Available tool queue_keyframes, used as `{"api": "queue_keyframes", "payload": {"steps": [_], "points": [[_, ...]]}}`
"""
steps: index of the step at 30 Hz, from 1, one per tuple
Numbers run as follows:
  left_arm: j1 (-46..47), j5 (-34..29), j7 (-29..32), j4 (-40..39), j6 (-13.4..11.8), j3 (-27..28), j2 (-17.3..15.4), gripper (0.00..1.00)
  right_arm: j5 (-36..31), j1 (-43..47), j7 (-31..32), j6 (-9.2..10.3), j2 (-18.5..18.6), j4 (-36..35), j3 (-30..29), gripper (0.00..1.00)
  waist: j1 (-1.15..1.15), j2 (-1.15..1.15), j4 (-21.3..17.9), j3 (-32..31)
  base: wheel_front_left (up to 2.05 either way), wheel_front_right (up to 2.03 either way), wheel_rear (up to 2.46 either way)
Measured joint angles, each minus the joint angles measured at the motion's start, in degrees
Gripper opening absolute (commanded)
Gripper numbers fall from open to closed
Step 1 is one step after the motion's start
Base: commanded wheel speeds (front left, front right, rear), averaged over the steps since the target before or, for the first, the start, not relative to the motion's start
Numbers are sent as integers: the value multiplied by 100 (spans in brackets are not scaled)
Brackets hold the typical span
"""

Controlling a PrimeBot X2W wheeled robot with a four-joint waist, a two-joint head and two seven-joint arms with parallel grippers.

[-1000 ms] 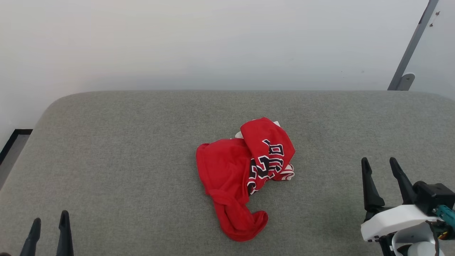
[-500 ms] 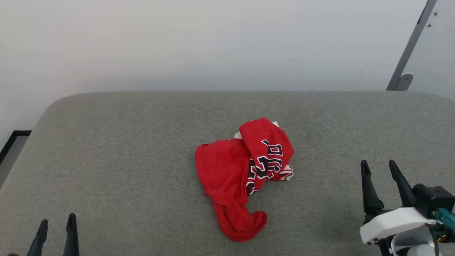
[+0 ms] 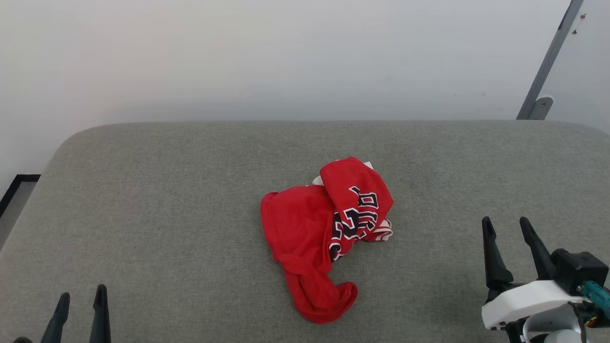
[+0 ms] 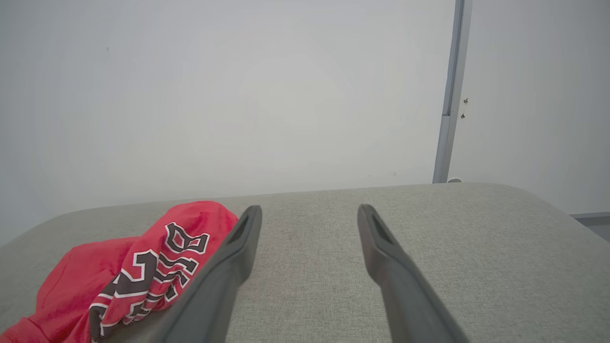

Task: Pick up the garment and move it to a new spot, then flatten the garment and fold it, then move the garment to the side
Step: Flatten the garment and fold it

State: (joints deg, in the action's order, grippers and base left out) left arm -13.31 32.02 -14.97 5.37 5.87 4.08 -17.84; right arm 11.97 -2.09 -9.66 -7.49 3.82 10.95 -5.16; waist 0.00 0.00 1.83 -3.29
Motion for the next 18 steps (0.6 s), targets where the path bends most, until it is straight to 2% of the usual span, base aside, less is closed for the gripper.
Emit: {"api": "queue_keyframes", "payload": {"steps": [7, 18], "points": [[79, 1, -1, 27, 22, -59, 4, 100, -23, 1, 45, 0, 36, 37, 121, 100, 0, 0, 112, 11, 0, 0, 0], [333, 18, 16, 29, 74, -358, -26, 100, -24, -836, 689, 0, 667, 712, 797, 100, 0, 0, 575, 212, 0, 0, 0]]}}
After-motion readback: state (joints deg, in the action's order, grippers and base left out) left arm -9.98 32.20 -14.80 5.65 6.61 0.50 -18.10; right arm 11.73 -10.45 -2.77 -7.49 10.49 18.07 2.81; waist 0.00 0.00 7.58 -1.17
